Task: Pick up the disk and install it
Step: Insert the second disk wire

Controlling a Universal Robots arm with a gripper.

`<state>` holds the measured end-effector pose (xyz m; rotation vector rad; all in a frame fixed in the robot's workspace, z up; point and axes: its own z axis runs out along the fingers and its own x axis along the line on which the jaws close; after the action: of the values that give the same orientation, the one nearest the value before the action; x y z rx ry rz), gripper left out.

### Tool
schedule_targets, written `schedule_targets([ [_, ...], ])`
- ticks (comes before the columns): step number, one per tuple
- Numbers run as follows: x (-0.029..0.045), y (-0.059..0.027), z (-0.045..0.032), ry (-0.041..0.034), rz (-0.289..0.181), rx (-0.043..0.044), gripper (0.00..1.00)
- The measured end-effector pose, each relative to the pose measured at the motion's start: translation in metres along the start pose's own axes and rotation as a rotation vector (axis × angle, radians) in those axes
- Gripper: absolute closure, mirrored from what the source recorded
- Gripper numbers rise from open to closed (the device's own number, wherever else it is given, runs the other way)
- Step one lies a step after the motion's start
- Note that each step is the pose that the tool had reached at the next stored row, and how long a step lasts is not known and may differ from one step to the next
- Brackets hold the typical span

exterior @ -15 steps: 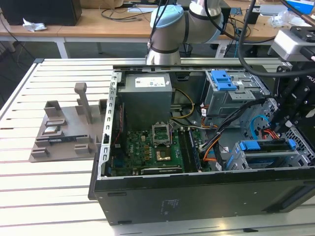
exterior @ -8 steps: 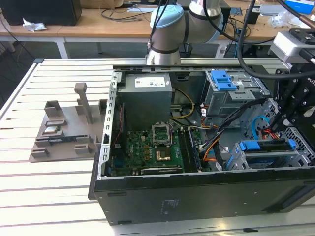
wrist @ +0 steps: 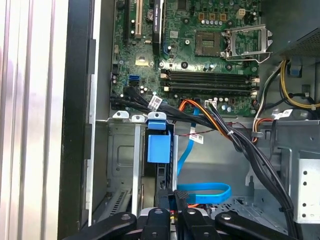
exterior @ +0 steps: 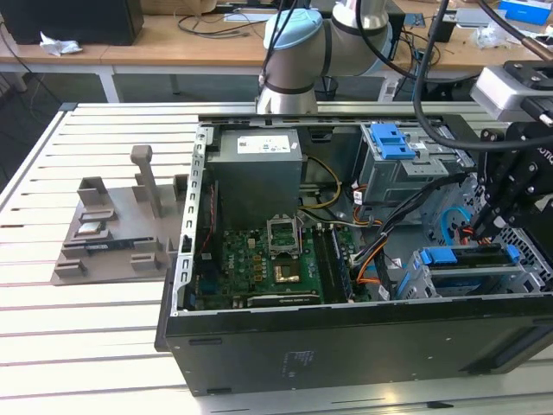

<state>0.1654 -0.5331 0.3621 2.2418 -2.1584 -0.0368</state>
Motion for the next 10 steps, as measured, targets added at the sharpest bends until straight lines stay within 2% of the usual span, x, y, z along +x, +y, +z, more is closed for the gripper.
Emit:
schedule_targets([
  [3, 0.0009, -0.0001, 0.0037, 0.0038, -0.001, -0.0002, 0.84],
  [10, 0.001, -0.0002, 0.0085, 0.0061, -0.008, -0.0002, 0.84],
])
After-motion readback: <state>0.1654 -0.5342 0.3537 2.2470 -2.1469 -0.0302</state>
